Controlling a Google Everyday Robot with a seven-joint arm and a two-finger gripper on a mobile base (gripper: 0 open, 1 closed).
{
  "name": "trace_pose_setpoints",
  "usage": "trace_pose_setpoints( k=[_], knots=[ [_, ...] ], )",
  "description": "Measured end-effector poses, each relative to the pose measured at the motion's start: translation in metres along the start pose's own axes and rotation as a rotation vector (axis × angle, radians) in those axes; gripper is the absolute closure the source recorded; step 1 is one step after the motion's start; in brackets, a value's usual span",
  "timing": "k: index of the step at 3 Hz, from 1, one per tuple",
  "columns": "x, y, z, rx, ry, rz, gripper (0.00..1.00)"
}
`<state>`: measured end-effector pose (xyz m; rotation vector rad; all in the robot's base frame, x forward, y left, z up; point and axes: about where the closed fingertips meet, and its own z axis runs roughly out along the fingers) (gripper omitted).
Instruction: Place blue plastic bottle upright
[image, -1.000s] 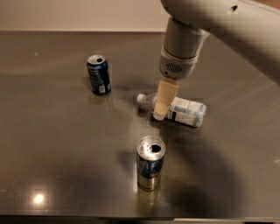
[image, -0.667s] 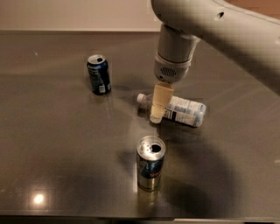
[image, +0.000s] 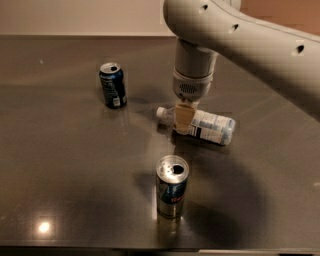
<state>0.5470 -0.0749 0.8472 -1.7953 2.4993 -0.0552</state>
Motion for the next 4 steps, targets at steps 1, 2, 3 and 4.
trace_pose_setpoints(
  k=[1,2,3,4],
  knots=[
    [0.001,-0.003,-0.002,0.0,0.003,0.001,0.64],
    [0.001,-0.003,-0.021,0.003,-0.037,-0.008,0.88],
    [-0.006,0.001,-0.056,0.001,-0.168,-0.061,1.0],
    [-0.016,0.011,-0.096,-0.028,-0.369,-0.165,1.0]
  ],
)
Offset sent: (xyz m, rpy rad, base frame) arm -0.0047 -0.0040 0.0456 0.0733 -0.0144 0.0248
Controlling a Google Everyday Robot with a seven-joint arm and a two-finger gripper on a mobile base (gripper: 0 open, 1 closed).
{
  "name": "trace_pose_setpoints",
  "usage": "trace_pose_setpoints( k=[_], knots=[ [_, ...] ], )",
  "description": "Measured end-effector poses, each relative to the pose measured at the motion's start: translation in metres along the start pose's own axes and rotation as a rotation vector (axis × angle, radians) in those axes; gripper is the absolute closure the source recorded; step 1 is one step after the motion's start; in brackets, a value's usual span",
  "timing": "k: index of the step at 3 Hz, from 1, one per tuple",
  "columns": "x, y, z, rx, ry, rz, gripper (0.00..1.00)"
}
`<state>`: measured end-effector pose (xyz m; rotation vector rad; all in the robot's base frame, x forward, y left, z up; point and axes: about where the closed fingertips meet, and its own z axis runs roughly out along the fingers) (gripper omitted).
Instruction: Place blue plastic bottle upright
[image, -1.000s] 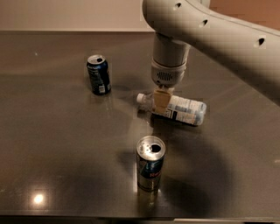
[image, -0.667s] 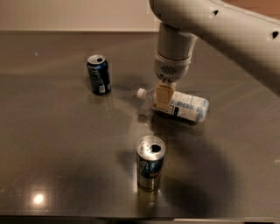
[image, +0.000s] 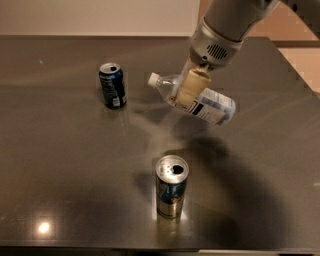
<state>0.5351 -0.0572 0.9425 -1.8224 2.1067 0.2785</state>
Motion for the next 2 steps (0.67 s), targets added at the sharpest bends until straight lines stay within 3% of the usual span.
trace_pose_setpoints(
  k=[1,2],
  knots=[
    [-0.01,0.004,-0.021,-0.038,-0.193,-0.069,1.0],
    [-0.013,0.009,-0.034,-0.072,-0.391,-0.096,1.0]
  ],
)
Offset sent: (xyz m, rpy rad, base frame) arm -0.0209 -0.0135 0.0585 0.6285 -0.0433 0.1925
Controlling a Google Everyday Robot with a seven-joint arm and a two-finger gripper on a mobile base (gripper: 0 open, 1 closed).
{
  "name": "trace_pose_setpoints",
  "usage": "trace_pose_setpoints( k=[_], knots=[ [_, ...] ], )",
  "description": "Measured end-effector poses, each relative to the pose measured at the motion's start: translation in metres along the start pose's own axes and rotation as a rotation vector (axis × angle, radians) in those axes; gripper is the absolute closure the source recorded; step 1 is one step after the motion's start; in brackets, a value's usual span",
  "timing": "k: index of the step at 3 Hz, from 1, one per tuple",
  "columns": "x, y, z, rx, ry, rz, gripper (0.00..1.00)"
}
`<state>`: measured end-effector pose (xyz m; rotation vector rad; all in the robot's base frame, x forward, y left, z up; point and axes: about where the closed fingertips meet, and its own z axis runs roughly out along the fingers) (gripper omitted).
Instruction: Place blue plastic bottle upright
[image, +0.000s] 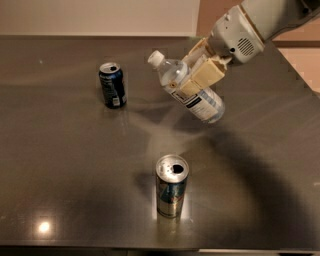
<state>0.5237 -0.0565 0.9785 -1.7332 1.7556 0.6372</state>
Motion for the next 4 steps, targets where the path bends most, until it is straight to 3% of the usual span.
trace_pose_setpoints(
  k=[2,3,4],
  knots=[
    [0.009,-0.005,-0.019,0.028,-0.345,0.009,1.0],
    [0.023,-0.008,-0.026,0.054,-0.476,0.014,1.0],
    [0.036,-0.009,-0.029,0.061,-0.561,0.002,1.0]
  ],
)
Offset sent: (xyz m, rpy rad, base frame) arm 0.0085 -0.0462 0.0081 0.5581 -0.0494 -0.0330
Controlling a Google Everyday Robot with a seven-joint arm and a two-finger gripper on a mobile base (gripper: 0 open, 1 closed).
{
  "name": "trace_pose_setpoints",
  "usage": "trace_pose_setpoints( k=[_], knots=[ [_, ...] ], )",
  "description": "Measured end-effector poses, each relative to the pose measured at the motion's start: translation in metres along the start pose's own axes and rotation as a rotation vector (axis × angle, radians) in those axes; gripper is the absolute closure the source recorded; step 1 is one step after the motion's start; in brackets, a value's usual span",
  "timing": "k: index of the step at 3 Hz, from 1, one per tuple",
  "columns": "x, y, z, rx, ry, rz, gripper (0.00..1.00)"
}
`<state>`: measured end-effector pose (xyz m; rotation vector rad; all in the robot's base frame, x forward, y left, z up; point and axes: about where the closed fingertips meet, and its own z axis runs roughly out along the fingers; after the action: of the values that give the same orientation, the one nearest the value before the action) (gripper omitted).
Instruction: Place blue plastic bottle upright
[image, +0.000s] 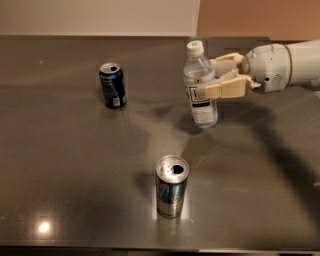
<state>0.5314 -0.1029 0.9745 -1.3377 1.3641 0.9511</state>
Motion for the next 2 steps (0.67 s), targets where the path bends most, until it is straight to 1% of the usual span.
trace_pose_setpoints(
  k=[1,2],
  knots=[
    [0.012,-0.001,-0.007,0.001,-0.062,-0.01,1.0],
    [0.025,-0.003,-0.015,0.006,-0.11,-0.004,1.0]
  ],
)
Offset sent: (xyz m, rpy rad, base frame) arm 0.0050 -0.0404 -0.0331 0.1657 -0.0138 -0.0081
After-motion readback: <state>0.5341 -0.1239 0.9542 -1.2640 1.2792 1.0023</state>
